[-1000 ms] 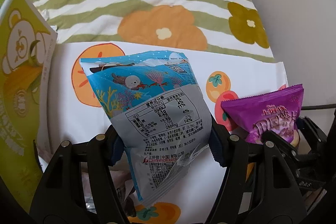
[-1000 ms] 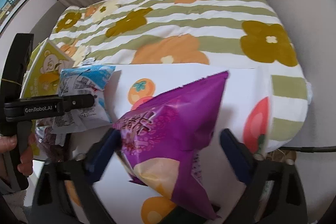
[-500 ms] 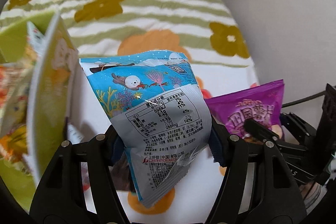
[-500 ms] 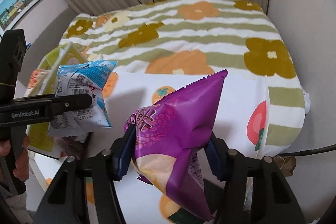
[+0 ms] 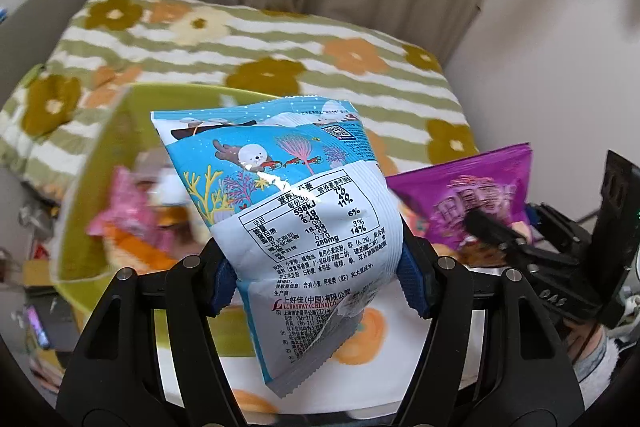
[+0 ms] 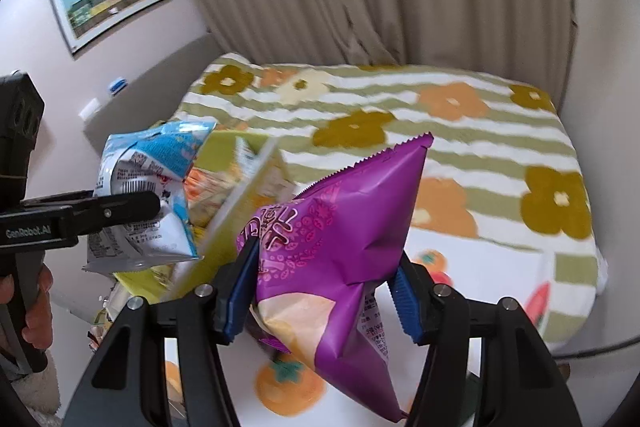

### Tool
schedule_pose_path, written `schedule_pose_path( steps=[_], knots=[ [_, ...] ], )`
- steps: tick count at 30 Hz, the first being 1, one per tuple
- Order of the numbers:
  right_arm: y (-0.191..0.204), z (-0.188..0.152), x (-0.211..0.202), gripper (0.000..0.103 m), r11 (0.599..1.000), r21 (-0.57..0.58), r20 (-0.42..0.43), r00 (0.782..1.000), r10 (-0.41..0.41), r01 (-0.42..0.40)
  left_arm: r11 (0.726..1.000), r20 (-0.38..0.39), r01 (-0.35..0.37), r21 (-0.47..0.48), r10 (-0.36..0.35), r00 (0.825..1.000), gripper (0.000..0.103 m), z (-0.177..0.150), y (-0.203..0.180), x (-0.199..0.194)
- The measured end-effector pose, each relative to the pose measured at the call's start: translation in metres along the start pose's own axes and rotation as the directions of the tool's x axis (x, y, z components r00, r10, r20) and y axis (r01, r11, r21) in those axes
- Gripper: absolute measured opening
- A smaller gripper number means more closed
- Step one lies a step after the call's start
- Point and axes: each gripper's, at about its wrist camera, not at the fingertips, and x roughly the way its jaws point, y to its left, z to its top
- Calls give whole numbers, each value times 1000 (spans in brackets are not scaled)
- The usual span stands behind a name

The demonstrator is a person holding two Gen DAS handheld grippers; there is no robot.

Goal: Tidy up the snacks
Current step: 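Carry both packets into the green box and open both tools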

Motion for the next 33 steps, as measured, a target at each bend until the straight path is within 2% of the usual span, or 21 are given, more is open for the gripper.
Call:
schedule_pose_path(
  steps=[7,10,12,15,17,18,19,20,23,27,33],
  knots=[
    [70,31,25,56,999,-51,38,999,15,-13,998,-21,-24,-50,23,1000,63,4,109,-12],
    [96,47,41,56,999,-34,48,999,18,-16,999,-65,-33,-30,31,997,63,3,149,-3],
    [112,56,54,56,999,-28,50,999,18,-17,1000,-109,-14,-25,11,994,63,1,173,9],
    [138,69,74,56,1000,-30,51,999,3,-1,999,-165,46,2,-46,985,64,-4,194,26],
    [153,77,85,56,1000,-28,49,999,-5,6,996,-200,88,30,-80,976,77,-6,198,37],
    [160,82,91,56,1000,-28,48,999,-12,13,995,-208,84,46,-73,975,83,-7,203,42],
    [163,84,96,56,999,-29,44,999,-17,19,995,-212,76,56,-63,975,96,-6,205,45],
    [170,89,105,56,999,-30,37,999,-24,25,995,-212,71,69,-55,976,100,-5,209,49],
    [180,97,121,56,999,-30,20,999,-27,28,991,-224,101,84,-80,971,100,1,219,55],
    [190,106,146,56,1000,-11,-3,1000,-19,18,987,-190,101,124,-76,979,100,14,229,50],
    [201,117,185,56,1000,28,-46,999,1,0,982,-179,148,120,-125,976,100,31,238,49]
  ],
)
